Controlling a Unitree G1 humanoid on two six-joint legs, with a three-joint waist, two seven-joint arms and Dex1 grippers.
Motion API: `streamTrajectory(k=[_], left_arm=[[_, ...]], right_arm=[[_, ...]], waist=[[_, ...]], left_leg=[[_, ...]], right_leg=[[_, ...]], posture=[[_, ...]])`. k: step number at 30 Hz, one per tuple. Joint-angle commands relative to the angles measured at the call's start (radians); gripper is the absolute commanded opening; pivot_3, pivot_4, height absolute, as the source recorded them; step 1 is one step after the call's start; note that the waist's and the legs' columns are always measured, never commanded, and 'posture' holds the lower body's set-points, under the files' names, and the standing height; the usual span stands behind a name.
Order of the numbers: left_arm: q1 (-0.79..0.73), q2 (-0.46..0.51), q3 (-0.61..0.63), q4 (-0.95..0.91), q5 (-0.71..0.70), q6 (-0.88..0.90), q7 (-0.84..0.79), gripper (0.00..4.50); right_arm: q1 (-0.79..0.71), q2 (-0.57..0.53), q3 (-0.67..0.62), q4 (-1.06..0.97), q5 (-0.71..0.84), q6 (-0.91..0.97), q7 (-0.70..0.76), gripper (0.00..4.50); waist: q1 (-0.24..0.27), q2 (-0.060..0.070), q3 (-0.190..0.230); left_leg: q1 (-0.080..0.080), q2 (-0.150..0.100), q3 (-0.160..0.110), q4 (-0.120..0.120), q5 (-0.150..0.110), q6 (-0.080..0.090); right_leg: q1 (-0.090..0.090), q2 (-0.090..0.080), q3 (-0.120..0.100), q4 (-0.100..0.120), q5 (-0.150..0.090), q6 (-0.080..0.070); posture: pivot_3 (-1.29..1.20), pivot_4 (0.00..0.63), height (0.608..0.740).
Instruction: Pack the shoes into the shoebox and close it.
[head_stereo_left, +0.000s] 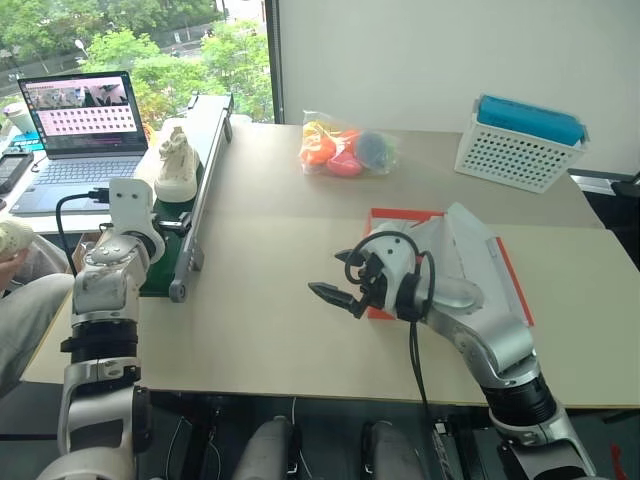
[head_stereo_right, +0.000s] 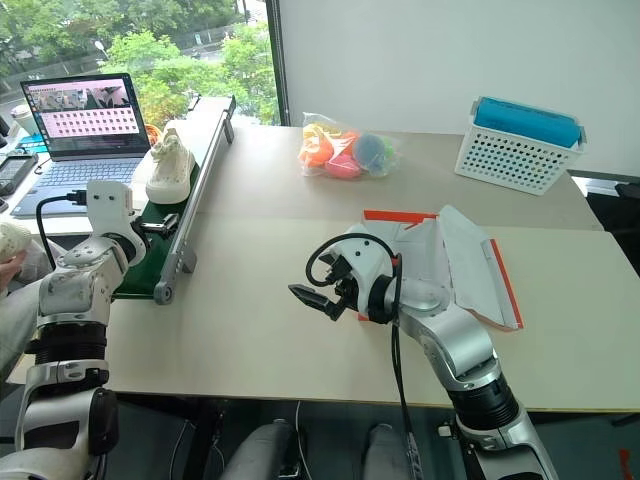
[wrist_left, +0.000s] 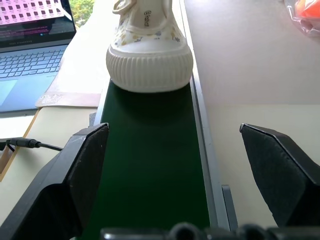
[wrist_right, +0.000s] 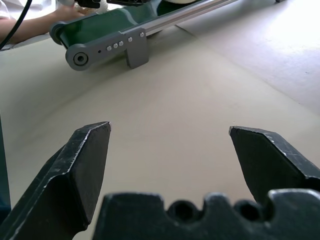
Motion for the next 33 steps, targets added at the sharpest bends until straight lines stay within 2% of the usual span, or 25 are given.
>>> streamTrajectory(k=[1,12,20,23,25,26,29,30,32,33], left_arm=[[-0.037,0.018,0.018,-0.019,0.006,-0.04,0.014,4.5],[-0.034,0.013,0.033,-0.005,0.008,-0.05,0.055,4.5],[-0.038,-0.034,0.043,-0.006,-0.013,-0.002,0.102,4.5],[-0.037,-0.044,0.041,-0.019,-0.014,-0.023,0.096,3.81],[-0.037,-0.047,0.039,-0.022,-0.014,-0.026,0.093,3.0],[-0.036,-0.048,0.039,-0.023,-0.015,-0.024,0.093,2.75],[-0.04,-0.05,0.042,-0.021,-0.02,-0.019,0.091,1.65],[-0.042,-0.05,0.043,-0.02,-0.022,-0.018,0.091,1.48],[-0.045,-0.049,0.043,-0.016,-0.024,-0.015,0.09,0.74],[-0.046,-0.048,0.042,-0.015,-0.025,-0.013,0.089,0.74]], right_arm=[[0.006,0.008,-0.015,-0.02,-0.006,-0.018,-0.008,4.47],[0.018,0.016,-0.021,-0.025,-0.007,-0.012,-0.025,4.47],[0.019,0.015,-0.021,-0.021,-0.01,-0.014,-0.034,4.47],[0.018,0.015,-0.022,-0.017,-0.014,-0.015,-0.038,4.5],[0.019,0.016,-0.022,-0.016,-0.017,-0.014,-0.04,4.5],[0.019,0.016,-0.022,-0.016,-0.019,-0.014,-0.04,4.5],[0.02,0.015,-0.021,-0.014,-0.026,-0.013,-0.041,4.5],[0.02,0.015,-0.021,-0.014,-0.027,-0.012,-0.041,4.5],[0.016,0.017,-0.021,-0.008,-0.031,-0.014,-0.045,4.5],[0.015,0.019,-0.021,-0.005,-0.032,-0.014,-0.047,4.5]], waist=[[-0.001,0.0,0.0],[-0.002,0.0,0.0],[0.001,0.0,0.0],[0.0,-0.001,0.0],[0.0,-0.001,0.0],[0.001,-0.001,0.0],[0.001,-0.001,0.0],[0.002,-0.001,0.0],[0.002,-0.001,0.0],[0.001,-0.001,0.0]], left_leg=[[0.0,0.0,0.0,0.0,0.0,0.0],[0.0,0.0,0.0,0.0,0.0,0.0],[0.0,0.0,0.0,0.0,0.0,0.0],[0.0,0.0,0.0,0.0,0.0,0.0],[0.0,0.0,0.0,0.0,0.0,0.0],[0.0,0.0,0.0,0.0,0.0,-0.001],[0.0,0.0,0.0,0.0,0.0,-0.001],[0.0,0.0,0.0,0.0,0.0,-0.001],[0.0,0.0,0.0,0.0,0.0,-0.001],[0.0,0.0,0.0,0.0,0.0,-0.001]], right_leg=[[0.0,0.0,0.0,0.0,0.0,0.0],[0.0,0.0,0.0,0.0,0.0,0.0],[0.0,0.0,0.0,0.0,0.0,0.0],[0.001,0.0,0.0,0.0,0.0,0.0],[0.0,0.0,0.0,0.001,0.0,0.0],[0.0,0.0,0.0,0.001,0.0,0.0],[0.0,0.0,0.0,0.001,0.0,0.0],[0.0,0.0,0.0,0.001,0.0,0.0],[0.0,0.0,0.0,0.001,0.0,0.0],[0.0,0.0,0.0,0.001,0.0,0.0]], posture=[[0.0,0.15,0.699],[0.0,0.15,0.699],[0.0,0.15,0.699],[0.0,0.15,0.699],[0.0,0.15,0.699],[0.0,0.15,0.699],[0.0,0.15,0.699],[0.0,0.15,0.699],[0.0,0.15,0.699],[0.0,0.15,0.699]])
